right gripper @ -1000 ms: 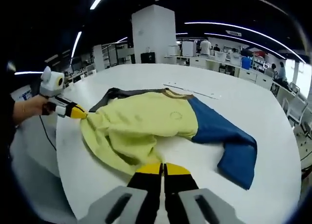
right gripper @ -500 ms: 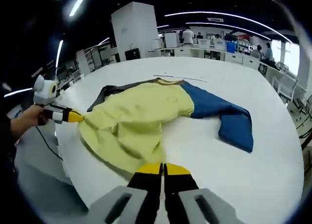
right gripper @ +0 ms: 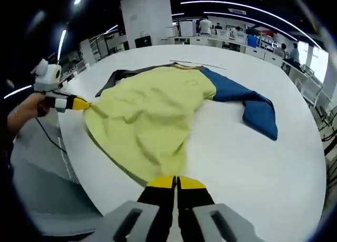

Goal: Fold the garment on the visible template until the final outline fits inside the template.

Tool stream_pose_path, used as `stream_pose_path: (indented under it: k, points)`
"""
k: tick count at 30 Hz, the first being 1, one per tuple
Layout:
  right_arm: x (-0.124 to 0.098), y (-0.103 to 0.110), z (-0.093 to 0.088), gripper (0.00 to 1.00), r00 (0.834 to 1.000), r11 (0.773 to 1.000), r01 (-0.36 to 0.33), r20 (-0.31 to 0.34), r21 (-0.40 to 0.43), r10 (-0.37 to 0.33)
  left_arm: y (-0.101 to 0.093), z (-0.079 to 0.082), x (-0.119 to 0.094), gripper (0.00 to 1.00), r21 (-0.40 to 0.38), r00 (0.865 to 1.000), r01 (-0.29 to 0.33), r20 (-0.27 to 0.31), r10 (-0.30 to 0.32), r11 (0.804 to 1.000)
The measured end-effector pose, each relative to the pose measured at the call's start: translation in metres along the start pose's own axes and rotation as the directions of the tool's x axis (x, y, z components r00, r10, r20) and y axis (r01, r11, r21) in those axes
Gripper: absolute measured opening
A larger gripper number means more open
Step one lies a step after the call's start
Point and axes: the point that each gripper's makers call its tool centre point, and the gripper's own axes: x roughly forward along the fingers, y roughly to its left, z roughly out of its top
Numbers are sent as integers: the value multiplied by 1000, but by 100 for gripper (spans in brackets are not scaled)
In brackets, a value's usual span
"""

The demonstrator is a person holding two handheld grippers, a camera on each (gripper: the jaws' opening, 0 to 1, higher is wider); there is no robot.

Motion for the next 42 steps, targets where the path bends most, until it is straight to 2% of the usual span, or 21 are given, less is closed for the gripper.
stream_pose_path:
  k: [2, 5, 9, 20, 29, 38, 42]
  points:
    - [2, 3, -3, 0, 1000, 1000, -2, -9, -8, 2, 2, -1, 1, 0, 31, 999, -30, -21, 31, 999]
    - [3, 5, -5, 0, 1000, 1000, -4, -17, -13, 3, -1, -4, 7, 1, 67, 997, -45, -65, 49, 997]
    - [4, 5, -6, 0, 1000, 1000, 0, -24, -16, -1, -8, 5, 18, 1, 52, 999, -33, -40, 35, 998]
    - [7, 2, -10, 0, 999, 1000, 2, -35, 5, -2, -22, 19, 54, 2, 30, 999, 10, -33, -9, 1000]
    - [9, 2, -11, 0, 999, 1000, 1, -42, 10, 0, -38, 15, 74, 17, 88, 998, 56, -37, -53, 995]
    - [12, 5, -13, 0, 999, 1000, -6, -51, 15, 7, -47, 15, 67, 30, 120, 993, 114, -10, -113, 986]
    - [12, 5, -13, 0, 998, 1000, -5, -55, 16, 5, -48, 26, 55, 31, 141, 990, 123, 44, -131, 982]
